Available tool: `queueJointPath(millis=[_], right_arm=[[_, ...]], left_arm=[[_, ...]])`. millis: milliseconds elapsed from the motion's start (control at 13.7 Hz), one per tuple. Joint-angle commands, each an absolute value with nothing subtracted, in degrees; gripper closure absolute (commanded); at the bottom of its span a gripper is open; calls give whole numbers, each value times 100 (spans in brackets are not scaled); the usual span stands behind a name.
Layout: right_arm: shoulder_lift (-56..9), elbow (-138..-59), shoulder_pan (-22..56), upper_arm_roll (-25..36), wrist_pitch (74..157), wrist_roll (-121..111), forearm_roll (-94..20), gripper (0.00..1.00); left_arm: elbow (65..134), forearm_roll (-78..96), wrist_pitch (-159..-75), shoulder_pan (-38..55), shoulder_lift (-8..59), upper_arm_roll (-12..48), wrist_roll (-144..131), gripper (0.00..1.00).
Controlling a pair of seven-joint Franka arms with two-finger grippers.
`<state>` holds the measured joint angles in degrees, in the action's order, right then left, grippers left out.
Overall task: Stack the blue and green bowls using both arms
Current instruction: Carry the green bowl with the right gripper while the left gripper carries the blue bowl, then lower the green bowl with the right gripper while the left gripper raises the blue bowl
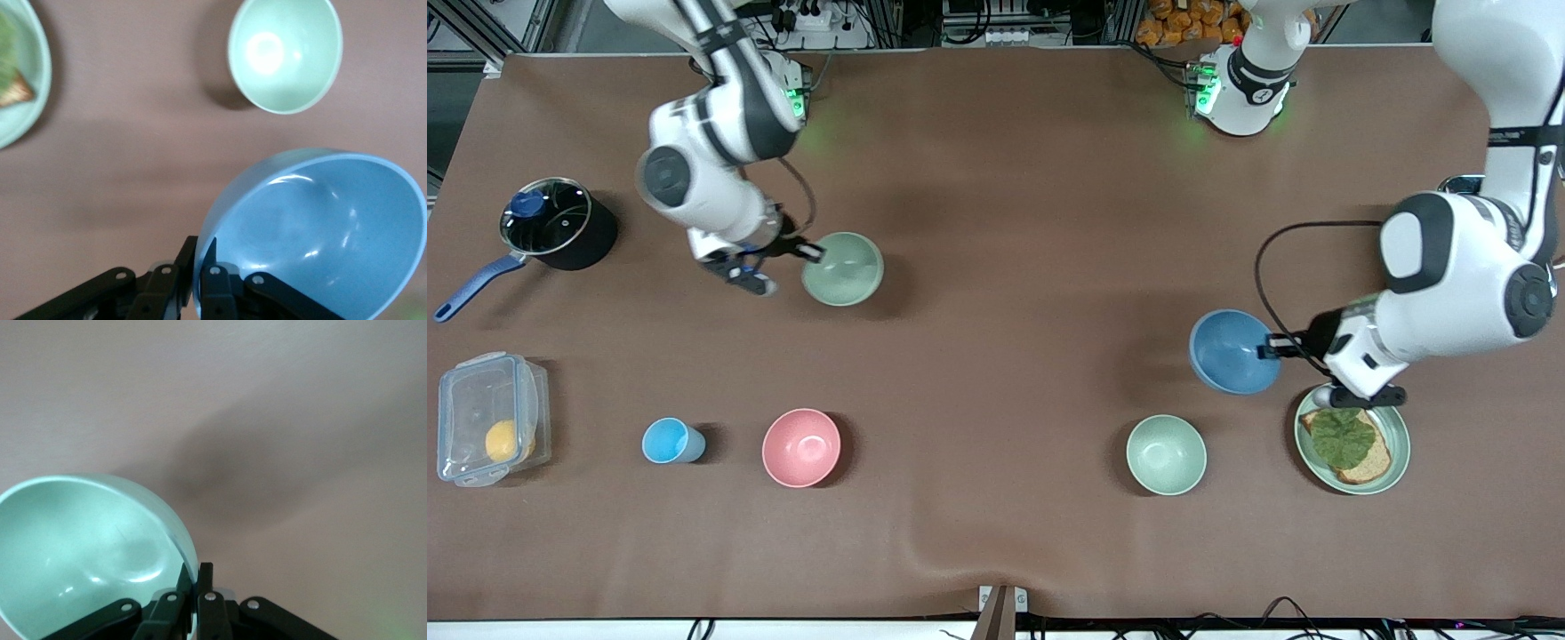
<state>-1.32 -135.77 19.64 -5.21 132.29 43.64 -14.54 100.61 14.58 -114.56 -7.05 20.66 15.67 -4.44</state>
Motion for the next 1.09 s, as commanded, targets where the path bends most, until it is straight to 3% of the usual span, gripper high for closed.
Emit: queueJointPath(millis=[0, 438, 1021], right_arm=[[-675, -13351, 2756, -457, 13989, 5514, -1529, 100], [-2020, -11999, 3664, -440, 14291, 7468, -1512, 100], [-2610, -11717, 4157, -440, 15038, 8665, -1512, 100]], left_arm=[[10467, 1565, -11706, -642, 1854, 2002, -999, 100], [10477, 1529, -12128, 472, 2065, 2109, -2467, 100], [10477, 1231, -12586, 1054, 2311, 2109, -3164, 100]])
